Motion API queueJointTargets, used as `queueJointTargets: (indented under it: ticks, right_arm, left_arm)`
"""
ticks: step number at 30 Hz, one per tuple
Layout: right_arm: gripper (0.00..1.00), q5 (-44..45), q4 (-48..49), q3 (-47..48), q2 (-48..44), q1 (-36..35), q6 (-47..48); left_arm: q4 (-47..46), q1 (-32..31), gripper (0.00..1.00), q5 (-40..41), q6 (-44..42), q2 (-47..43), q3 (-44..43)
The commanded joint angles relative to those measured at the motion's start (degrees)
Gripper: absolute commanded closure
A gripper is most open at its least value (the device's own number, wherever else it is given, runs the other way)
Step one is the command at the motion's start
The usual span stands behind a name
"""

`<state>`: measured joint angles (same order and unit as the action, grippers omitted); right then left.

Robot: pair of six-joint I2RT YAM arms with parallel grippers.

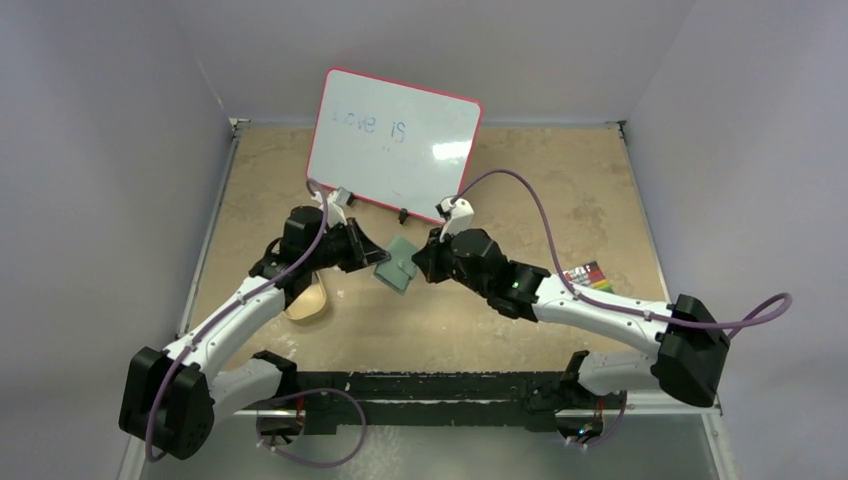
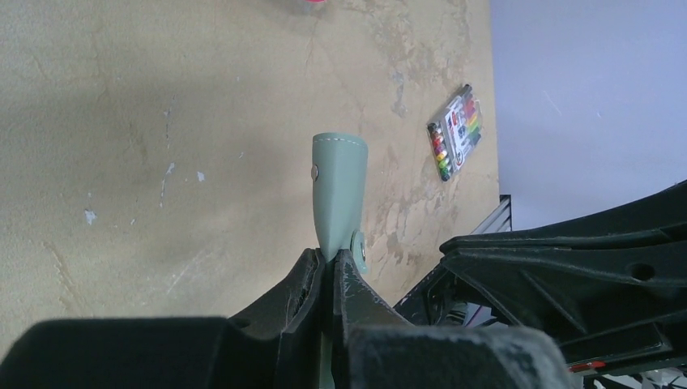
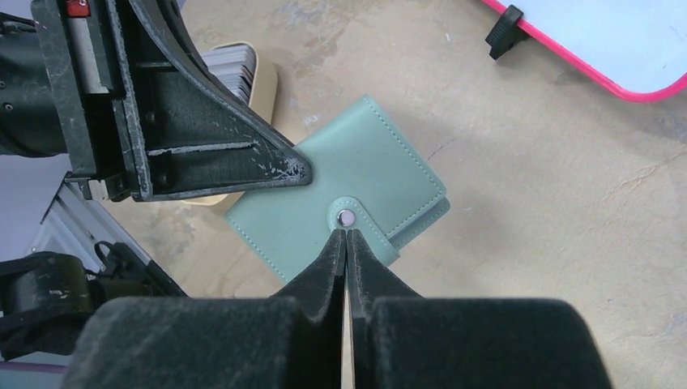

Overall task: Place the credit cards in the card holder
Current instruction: Open the card holder at the center of the board.

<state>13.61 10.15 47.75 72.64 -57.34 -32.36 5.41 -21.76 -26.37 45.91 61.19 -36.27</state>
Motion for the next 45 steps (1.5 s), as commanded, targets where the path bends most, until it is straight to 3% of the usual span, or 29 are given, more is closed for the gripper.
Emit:
queueJointTargets:
  ticks: [1, 2, 7, 11, 14, 20, 27, 36, 42, 43, 45]
  right_arm:
    - [1.00, -0.20, -0.17, 1.05, 0.62, -0.02, -1.73]
    - [1.00, -0.39, -0.93, 2.55, 1.57, -0.08, -1.47]
    - [0.69, -3.07, -3.18, 7.04, 6.49, -0.14, -4.60]
    - [0.59, -1.22, -6.81, 10.17, 10.37, -0.23, -5.44]
    - [0.57, -0.74, -6.72, 10.09, 11.72, -0.23, -5.63]
    - [0.67, 2.45, -9.33, 9.22, 12.78, -0.22, -7.53]
    - [1.00, 8.12, -10.15, 8.30, 13.14, -0.06, -7.90]
    - [1.00, 12.21, -11.40, 3.50, 9.52, 0.90, -8.84]
    - [1.00, 8.65, -6.76, -0.26, 6.22, 1.27, -7.01]
    - [1.00, 6.41, -4.42, -1.03, 5.59, 1.27, -5.98]
    - [1.00, 2.25, -0.60, -2.31, 5.07, 1.27, -4.36]
  left_arm:
    - [-4.82, 0.25, 1.00, -1.09, 0.66, 0.07, 0.51]
    - [-4.97, 0.26, 1.00, -1.04, 0.75, 0.07, 0.44]
    - [-6.83, 0.27, 1.00, -1.85, 1.99, -0.23, 0.83]
    - [-8.77, 0.31, 1.00, -4.15, 3.83, -0.68, 0.91]
    - [-10.84, 0.26, 1.00, -6.01, 5.36, -1.21, 1.29]
    - [-14.51, 0.31, 1.00, -8.46, 8.72, -1.33, 1.94]
    - [-15.49, 0.31, 1.00, -9.13, 9.51, -1.59, 2.44]
    - [-5.84, 0.30, 1.00, -4.17, 2.95, -1.45, 1.04]
    - [-4.02, 0.25, 1.00, -0.44, 1.28, 0.71, 1.58]
    - [-3.76, 0.27, 0.99, 0.47, 1.10, 1.46, 1.70]
    - [-2.85, 0.26, 0.81, 2.76, 0.78, 2.51, 1.96]
